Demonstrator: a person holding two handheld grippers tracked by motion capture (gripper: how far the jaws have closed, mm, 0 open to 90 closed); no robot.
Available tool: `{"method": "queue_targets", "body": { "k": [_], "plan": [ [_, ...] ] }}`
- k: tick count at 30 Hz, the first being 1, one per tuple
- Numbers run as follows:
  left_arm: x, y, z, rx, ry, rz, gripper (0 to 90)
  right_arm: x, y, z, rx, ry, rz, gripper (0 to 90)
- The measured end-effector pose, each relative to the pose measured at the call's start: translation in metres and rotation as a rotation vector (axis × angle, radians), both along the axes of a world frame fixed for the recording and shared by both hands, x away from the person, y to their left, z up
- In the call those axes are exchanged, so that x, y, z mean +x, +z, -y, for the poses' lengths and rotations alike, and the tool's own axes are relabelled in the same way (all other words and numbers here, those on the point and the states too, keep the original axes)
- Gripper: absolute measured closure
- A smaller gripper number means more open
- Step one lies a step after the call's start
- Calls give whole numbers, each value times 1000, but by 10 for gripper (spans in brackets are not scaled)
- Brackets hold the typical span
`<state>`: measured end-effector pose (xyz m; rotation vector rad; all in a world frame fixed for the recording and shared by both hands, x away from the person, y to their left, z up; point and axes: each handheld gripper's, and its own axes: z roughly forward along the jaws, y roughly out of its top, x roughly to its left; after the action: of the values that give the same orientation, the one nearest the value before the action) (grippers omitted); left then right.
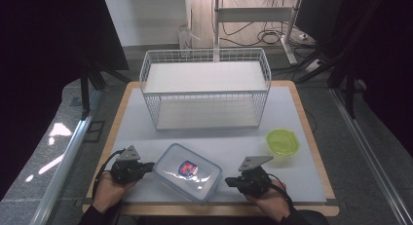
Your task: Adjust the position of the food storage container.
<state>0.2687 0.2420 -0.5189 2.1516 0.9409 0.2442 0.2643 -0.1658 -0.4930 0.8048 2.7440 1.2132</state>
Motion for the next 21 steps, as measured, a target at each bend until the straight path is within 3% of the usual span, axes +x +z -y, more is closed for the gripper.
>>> {"method": "queue_targets", "body": {
  "k": [3,8,11,14,21],
  "plan": [
    [0,0,5,9,-21,-6,897,-6,-5,-12,-13,47,-21,897],
    [-1,1,9,29,-6,-9,900,-8,-7,-18,-27,55,-21,897],
    [0,1,14,14,9,-26,900,-1,-6,-12,-11,2,-29,898],
    [0,1,18,17,21,-31,900,2,-6,-9,-15,-18,-29,898],
    [-1,2,36,10,6,-45,900,18,-4,5,-38,-109,19,898]
  ]
}}
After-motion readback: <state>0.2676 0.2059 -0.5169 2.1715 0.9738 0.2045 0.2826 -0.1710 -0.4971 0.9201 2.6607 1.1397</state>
